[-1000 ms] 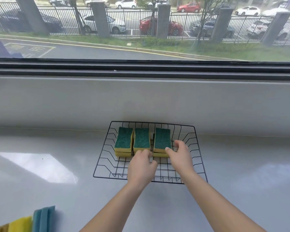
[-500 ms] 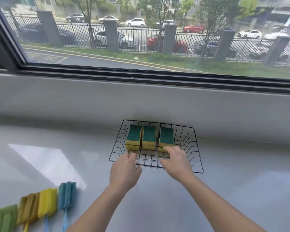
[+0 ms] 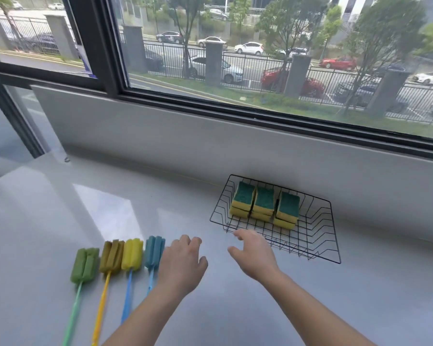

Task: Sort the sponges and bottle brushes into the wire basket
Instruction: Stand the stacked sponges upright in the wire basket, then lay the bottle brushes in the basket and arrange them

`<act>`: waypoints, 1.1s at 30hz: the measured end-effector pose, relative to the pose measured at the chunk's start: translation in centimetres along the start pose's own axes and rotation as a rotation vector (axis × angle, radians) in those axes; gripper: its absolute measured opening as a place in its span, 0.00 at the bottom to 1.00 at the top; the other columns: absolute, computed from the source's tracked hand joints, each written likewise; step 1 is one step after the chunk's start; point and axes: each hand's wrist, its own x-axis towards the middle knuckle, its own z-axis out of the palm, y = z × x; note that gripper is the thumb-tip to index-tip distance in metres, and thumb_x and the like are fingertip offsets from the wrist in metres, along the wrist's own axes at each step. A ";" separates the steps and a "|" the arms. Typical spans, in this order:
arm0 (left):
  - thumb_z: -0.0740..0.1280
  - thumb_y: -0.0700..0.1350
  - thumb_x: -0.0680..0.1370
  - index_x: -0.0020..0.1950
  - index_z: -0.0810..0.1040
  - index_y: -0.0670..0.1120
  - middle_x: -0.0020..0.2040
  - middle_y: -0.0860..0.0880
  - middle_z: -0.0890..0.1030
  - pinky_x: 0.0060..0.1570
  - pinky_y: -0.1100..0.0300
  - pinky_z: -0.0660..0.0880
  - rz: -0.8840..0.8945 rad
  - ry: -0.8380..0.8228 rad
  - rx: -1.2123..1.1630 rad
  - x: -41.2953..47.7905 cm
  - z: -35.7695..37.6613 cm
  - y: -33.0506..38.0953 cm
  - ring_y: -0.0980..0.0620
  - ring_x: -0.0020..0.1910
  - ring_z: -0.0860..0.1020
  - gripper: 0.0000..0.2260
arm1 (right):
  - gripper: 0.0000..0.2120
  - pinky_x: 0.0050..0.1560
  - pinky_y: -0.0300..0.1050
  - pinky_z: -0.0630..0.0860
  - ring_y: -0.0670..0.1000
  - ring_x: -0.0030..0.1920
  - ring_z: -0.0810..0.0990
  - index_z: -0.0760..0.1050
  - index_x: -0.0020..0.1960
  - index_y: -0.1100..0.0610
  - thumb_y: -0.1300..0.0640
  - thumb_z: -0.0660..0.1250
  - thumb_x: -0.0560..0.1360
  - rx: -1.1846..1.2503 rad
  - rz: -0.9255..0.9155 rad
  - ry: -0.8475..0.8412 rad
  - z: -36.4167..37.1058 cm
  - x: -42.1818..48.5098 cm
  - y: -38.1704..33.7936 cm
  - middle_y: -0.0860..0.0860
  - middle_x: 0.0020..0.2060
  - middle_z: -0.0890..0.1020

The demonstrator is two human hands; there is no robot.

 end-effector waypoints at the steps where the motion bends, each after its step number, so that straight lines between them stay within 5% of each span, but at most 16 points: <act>1: 0.58 0.55 0.78 0.67 0.70 0.52 0.57 0.51 0.74 0.52 0.53 0.71 -0.017 0.002 0.000 -0.7 -0.2 -1.0 0.48 0.54 0.74 0.19 | 0.24 0.60 0.45 0.72 0.49 0.66 0.73 0.72 0.71 0.50 0.47 0.65 0.76 0.007 -0.015 -0.016 0.7 -0.1 -0.9 0.46 0.65 0.77; 11: 0.58 0.53 0.78 0.61 0.72 0.51 0.54 0.51 0.75 0.48 0.55 0.71 -0.281 -0.034 -0.017 -6.6 -1.2 -10.9 0.48 0.53 0.75 0.14 | 0.18 0.48 0.42 0.72 0.48 0.50 0.79 0.77 0.64 0.48 0.46 0.65 0.76 0.023 -0.088 -0.270 8.6 -1.5 -9.3 0.43 0.48 0.82; 20: 0.59 0.50 0.79 0.49 0.77 0.46 0.52 0.46 0.81 0.44 0.54 0.72 -0.466 -0.116 -0.062 -7.6 1.3 -14.4 0.45 0.51 0.79 0.10 | 0.17 0.47 0.43 0.72 0.51 0.55 0.81 0.79 0.60 0.51 0.45 0.66 0.75 -0.011 0.021 -0.408 15.1 -1.7 -11.8 0.47 0.55 0.82; 27: 0.63 0.51 0.80 0.56 0.76 0.46 0.55 0.46 0.80 0.48 0.55 0.74 -0.507 -0.188 -0.052 -6.2 2.9 -14.5 0.45 0.55 0.79 0.10 | 0.14 0.39 0.45 0.73 0.52 0.43 0.82 0.75 0.44 0.53 0.43 0.70 0.72 0.012 0.134 -0.413 17.8 -1.2 -12.6 0.49 0.42 0.83; 33: 0.60 0.41 0.79 0.54 0.75 0.45 0.54 0.46 0.80 0.46 0.54 0.73 -0.521 -0.199 -0.094 -6.1 3.5 -15.0 0.44 0.54 0.79 0.06 | 0.07 0.45 0.49 0.83 0.57 0.40 0.86 0.71 0.38 0.53 0.52 0.68 0.69 0.048 0.185 -0.435 18.4 -0.9 -12.3 0.54 0.40 0.85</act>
